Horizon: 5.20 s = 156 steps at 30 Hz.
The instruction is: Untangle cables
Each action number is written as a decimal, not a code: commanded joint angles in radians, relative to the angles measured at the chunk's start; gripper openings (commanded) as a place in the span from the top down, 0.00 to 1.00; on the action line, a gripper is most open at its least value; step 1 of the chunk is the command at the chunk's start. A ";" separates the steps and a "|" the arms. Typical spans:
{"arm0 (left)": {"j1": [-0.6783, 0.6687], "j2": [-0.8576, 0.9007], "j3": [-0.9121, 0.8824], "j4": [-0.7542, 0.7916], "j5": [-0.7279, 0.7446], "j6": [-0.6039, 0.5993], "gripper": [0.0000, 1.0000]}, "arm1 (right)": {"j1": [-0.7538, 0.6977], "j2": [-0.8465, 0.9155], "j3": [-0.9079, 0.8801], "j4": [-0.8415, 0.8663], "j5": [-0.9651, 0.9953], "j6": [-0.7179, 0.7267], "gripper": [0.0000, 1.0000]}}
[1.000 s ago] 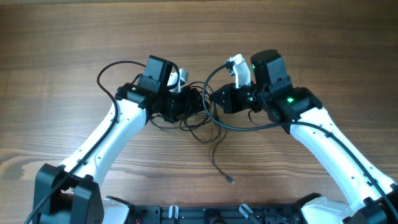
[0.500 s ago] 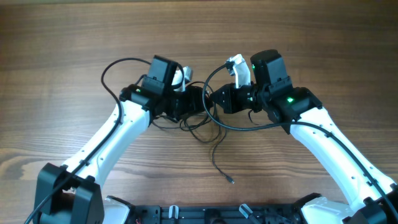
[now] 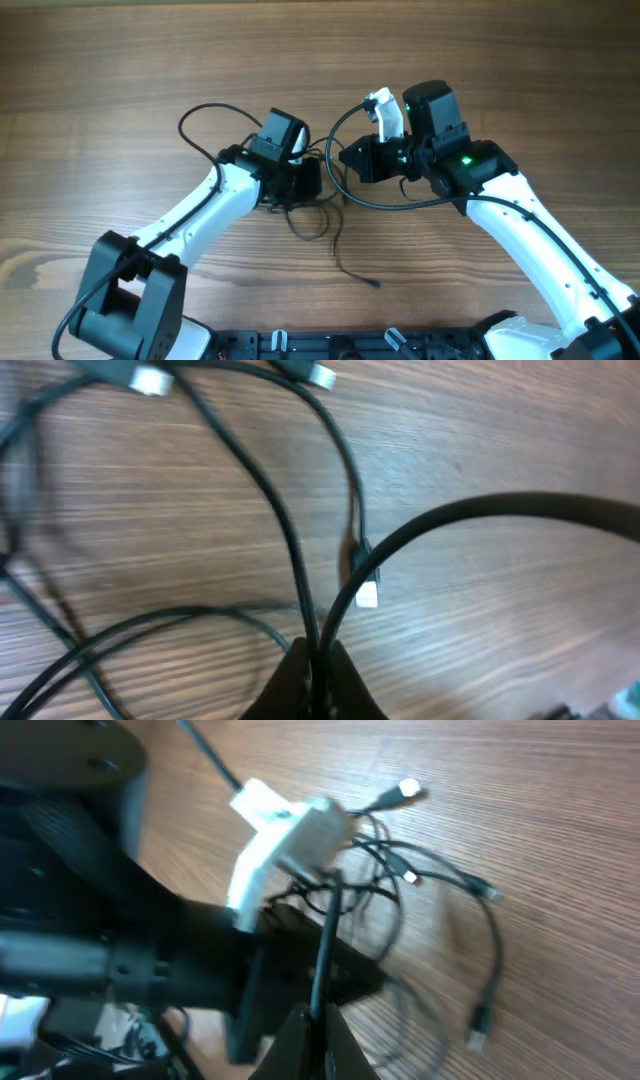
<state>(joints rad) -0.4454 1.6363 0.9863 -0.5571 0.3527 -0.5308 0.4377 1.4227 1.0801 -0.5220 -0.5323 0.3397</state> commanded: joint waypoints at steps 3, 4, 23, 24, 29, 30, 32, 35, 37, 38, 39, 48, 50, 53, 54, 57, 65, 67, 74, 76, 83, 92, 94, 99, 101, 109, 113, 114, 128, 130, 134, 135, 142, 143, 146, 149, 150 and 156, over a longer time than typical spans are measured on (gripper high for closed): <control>0.127 -0.082 -0.009 -0.069 -0.040 0.073 0.96 | -0.008 -0.004 0.013 -0.121 0.455 0.116 0.96; 0.158 -0.109 -0.009 -0.091 -0.040 0.100 0.96 | -0.016 -0.004 0.013 -0.168 0.569 0.155 0.96; 0.745 -0.419 -0.009 -0.313 0.027 0.236 0.96 | -0.562 -0.004 0.013 -0.355 0.768 0.262 0.96; 0.762 -0.419 -0.009 -0.313 0.033 0.236 0.96 | -0.584 -0.004 0.013 -0.355 0.760 0.262 0.96; 0.812 -0.419 -0.009 -0.317 0.063 0.236 0.96 | -0.706 -0.004 0.013 -0.349 0.723 0.265 0.96; 0.812 -0.419 -0.009 -0.317 0.077 0.236 0.96 | -0.723 -0.004 0.013 -0.349 0.705 0.263 0.96; 0.811 -0.419 -0.009 -0.316 0.115 0.236 0.96 | -0.742 -0.004 0.013 -0.345 0.665 0.262 0.96; 0.796 -0.419 -0.009 -0.316 0.204 0.236 0.95 | -0.746 -0.004 0.013 -0.303 0.587 0.208 0.96; 0.779 -0.419 -0.009 -0.316 0.240 0.238 0.95 | -0.744 -0.004 0.013 -0.256 0.524 0.140 0.96; 0.766 -0.419 -0.009 -0.316 0.246 0.240 0.95 | -0.744 -0.004 0.013 -0.238 0.504 0.117 0.96; 0.746 -0.419 -0.009 -0.316 0.245 0.240 0.94 | -0.744 -0.004 0.013 -0.214 0.492 0.090 0.95; 0.580 -0.411 -0.010 -0.315 0.215 0.266 0.93 | -0.756 -0.005 0.014 0.008 0.728 0.053 0.96; 0.548 -0.411 -0.010 -0.316 0.190 0.266 0.92 | -0.780 -0.006 0.023 0.051 0.793 0.048 0.96; 0.521 -0.411 -0.010 -0.315 0.177 0.266 0.92 | -0.833 -0.006 0.065 0.065 0.829 0.048 0.95; 0.514 -0.411 -0.010 -0.315 0.177 0.266 0.92 | -0.861 -0.006 0.089 0.064 0.831 0.051 0.95; 0.503 -0.411 -0.010 -0.315 0.177 0.266 0.92 | -0.962 -0.006 0.175 0.040 0.831 0.091 0.95; 0.503 -0.411 -0.010 -0.314 0.177 0.266 0.92 | -1.164 -0.005 0.268 -0.023 0.821 0.230 0.96; 0.503 -0.411 -0.010 -0.312 0.177 0.266 0.92 | -1.166 0.000 0.260 -0.030 0.809 0.237 0.96; 0.503 -0.411 -0.010 -0.312 0.177 0.266 0.92 | -1.122 0.077 0.240 -0.173 0.618 0.236 0.96; 0.503 -0.411 -0.010 -0.312 0.177 0.266 0.92 | -1.107 0.114 0.240 -0.233 0.619 0.235 0.96; 0.503 -0.411 -0.010 -0.317 0.177 0.266 0.92 | -1.096 0.253 0.240 -0.306 0.620 0.153 0.95; 0.503 -0.411 -0.010 -0.321 0.177 0.266 0.92 | -1.096 0.281 0.240 -0.266 0.417 0.110 0.09; 0.503 -0.411 -0.010 -0.321 0.177 0.266 0.92 | -1.096 0.281 0.240 -0.256 0.324 0.104 0.09; 0.503 -0.411 -0.013 -0.325 0.164 0.266 0.92 | -1.063 0.281 0.240 -0.274 0.257 0.087 0.09; 0.503 -0.411 -0.013 -0.327 0.161 0.266 0.92 | -1.032 0.281 0.240 -0.281 0.261 0.061 0.09; 0.503 -0.411 -0.014 -0.327 0.161 0.266 0.92 | -0.826 0.282 0.240 -0.257 0.312 -0.103 0.08; 0.503 -0.411 -0.014 -0.327 0.161 0.266 0.92 | -0.718 0.289 0.240 -0.261 0.457 -0.137 0.06; 0.503 -0.411 -0.014 -0.327 0.161 0.266 0.92 | -0.702 0.291 0.240 -0.261 0.473 -0.149 0.06; 0.503 -0.411 -0.014 -0.327 0.091 0.266 0.92 | -0.567 0.455 0.240 -0.279 0.614 -0.315 0.05; 0.503 -0.411 -0.014 -0.327 0.068 0.266 0.91 | -0.567 0.469 0.240 -0.275 0.614 -0.315 0.05; 0.503 -0.411 -0.014 -0.327 0.056 0.266 0.91 | -0.566 0.500 0.240 -0.264 0.614 -0.313 0.06; 0.503 -0.411 -0.014 -0.327 0.056 0.266 0.91 | -0.566 0.507 0.239 -0.264 0.614 -0.312 0.08; 0.503 -0.411 -0.014 -0.327 0.056 0.266 0.91 | -0.566 0.547 0.239 -0.253 0.610 -0.302 0.18; 0.503 -0.411 -0.014 -0.327 0.056 0.266 0.91 | -0.566 0.549 0.240 -0.252 0.610 -0.301 0.18; 0.503 -0.411 -0.014 -0.327 0.056 0.266 0.91 | -0.566 0.550 0.240 -0.249 0.614 -0.284 0.18; 0.503 -0.411 -0.014 -0.327 0.056 0.266 0.91 | -0.566 0.550 0.240 -0.247 0.612 -0.280 0.19; 0.503 -0.411 -0.014 -0.327 0.056 0.266 0.91 | -0.566 0.550 0.240 -0.247 0.610 -0.280 0.19; 0.503 -0.411 -0.014 -0.327 0.056 0.266 0.91 | -0.566 0.550 0.233 -0.249 0.605 -0.224 0.20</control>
<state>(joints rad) 0.0635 1.2308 0.9806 -0.8833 0.4156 -0.2886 -0.1314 1.9598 1.3285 -0.7734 0.0608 0.0669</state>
